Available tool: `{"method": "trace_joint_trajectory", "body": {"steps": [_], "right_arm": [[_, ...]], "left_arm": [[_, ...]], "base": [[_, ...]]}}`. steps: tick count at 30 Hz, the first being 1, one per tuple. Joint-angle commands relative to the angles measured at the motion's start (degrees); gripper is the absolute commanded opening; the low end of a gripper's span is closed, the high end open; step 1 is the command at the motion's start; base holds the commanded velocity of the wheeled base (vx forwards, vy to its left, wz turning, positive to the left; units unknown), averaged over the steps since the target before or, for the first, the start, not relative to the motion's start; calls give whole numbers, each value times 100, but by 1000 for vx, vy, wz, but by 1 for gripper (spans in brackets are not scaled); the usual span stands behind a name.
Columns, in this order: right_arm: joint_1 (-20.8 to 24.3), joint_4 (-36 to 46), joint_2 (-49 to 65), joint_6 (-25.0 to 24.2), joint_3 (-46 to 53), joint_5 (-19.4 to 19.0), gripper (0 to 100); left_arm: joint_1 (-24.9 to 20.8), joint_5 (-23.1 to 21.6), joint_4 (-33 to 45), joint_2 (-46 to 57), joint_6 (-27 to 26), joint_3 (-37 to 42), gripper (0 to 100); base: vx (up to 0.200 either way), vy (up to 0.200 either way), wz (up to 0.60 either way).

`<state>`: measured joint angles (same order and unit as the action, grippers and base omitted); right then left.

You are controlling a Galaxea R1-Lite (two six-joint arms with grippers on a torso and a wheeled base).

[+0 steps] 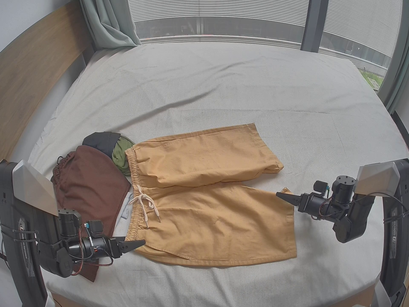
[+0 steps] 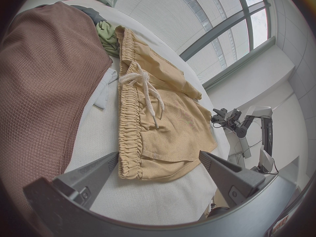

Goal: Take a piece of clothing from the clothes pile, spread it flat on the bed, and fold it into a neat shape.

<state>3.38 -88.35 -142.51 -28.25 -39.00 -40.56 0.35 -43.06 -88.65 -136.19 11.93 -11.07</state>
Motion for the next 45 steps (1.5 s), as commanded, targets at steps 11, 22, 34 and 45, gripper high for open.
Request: {"method": "trace_joint_trajectory", "body": {"steps": [11,22,34,45], "right_arm": [[93,10,162,-287,-187,13,100],[93,10,153,-313,-222,13,0],[67,10,92,-304,-372,22,0],[5,54,83,-331,-952,110,0]], "left_arm": [[0,-1,-3,-4,2,-27,100],[9,-1,-3,-4,11,-62,100],[9,-1,-3,-4,11,-62,100],[9,-1,-3,-4,11,-71,100]], "base": [[0,0,0],[0,0,0],[0,0,0],[0,0,0]]}}
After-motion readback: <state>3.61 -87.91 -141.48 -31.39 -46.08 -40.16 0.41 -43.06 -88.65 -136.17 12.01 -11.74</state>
